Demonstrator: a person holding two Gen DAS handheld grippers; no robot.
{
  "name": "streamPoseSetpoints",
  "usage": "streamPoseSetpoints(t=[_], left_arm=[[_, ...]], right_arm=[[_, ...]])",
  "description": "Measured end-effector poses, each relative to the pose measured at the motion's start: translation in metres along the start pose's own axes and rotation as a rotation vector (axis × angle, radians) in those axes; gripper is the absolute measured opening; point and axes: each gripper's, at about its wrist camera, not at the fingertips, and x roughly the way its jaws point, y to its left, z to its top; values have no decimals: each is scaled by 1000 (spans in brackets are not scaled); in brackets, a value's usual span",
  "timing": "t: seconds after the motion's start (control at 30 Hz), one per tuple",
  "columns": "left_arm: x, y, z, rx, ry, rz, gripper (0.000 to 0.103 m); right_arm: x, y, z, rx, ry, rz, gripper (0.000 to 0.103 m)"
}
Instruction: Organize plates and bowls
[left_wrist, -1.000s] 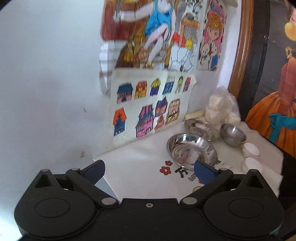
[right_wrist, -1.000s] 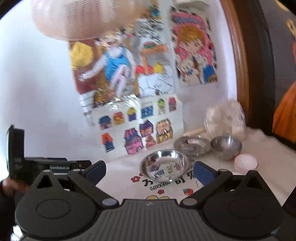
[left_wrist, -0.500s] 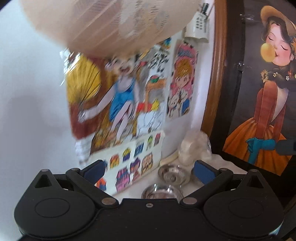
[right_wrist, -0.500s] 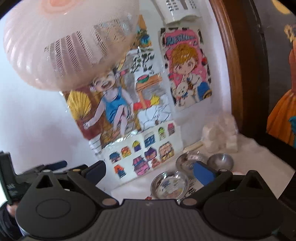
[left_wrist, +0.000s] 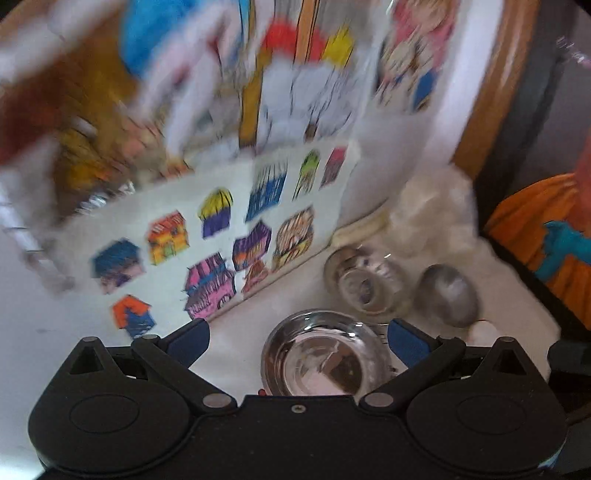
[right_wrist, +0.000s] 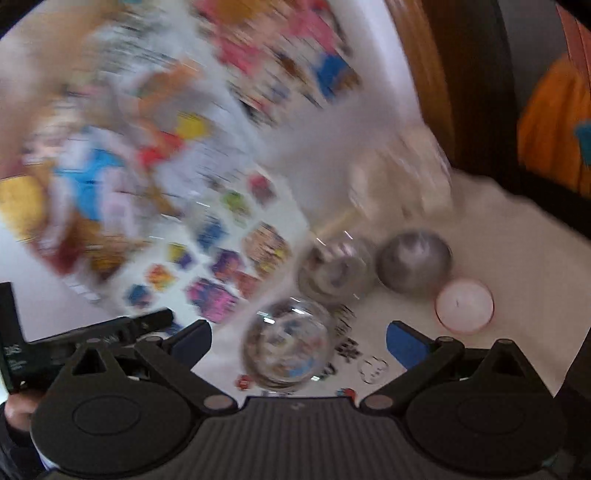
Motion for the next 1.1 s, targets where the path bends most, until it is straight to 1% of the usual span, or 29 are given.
streamPoseSetpoints(t=[0.07,0.23,0.37,0.43,0.5,0.63,0.7,0.77,0.9,1.0,1.1], left_arm=[[36,0,13,-7,48,6,102],[108,-5,35,-48,117,1,102],[166,-14,45,-4,186,-19,102],[189,-16,46,12,212,-14,102],[209,-15,47,21,222,-15,102],[234,-17,51,33,238,-12,102],[243,-15,53,2,260,-25,102],[249,-16,52,-13,270,-52,102],[250,-21,49,3,259,-37,102],[251,-20,49,-24,238,-31,96],[249,-19,50,-61,209,-46,86]], right_arm=[[36,-20,7,65,47,-5,103],[107,-55,16,199,134,11,103],[154,-65,16,288,174,54,103],[172,-69,13,320,180,71,103],[185,-71,11,344,170,69,103],[207,-79,4,404,145,63,102],[218,-78,2,425,128,63,101],[225,-78,-1,434,108,57,97],[237,-81,-2,463,89,54,86],[237,-82,-2,458,60,49,81],[235,-85,-3,466,46,59,80]])
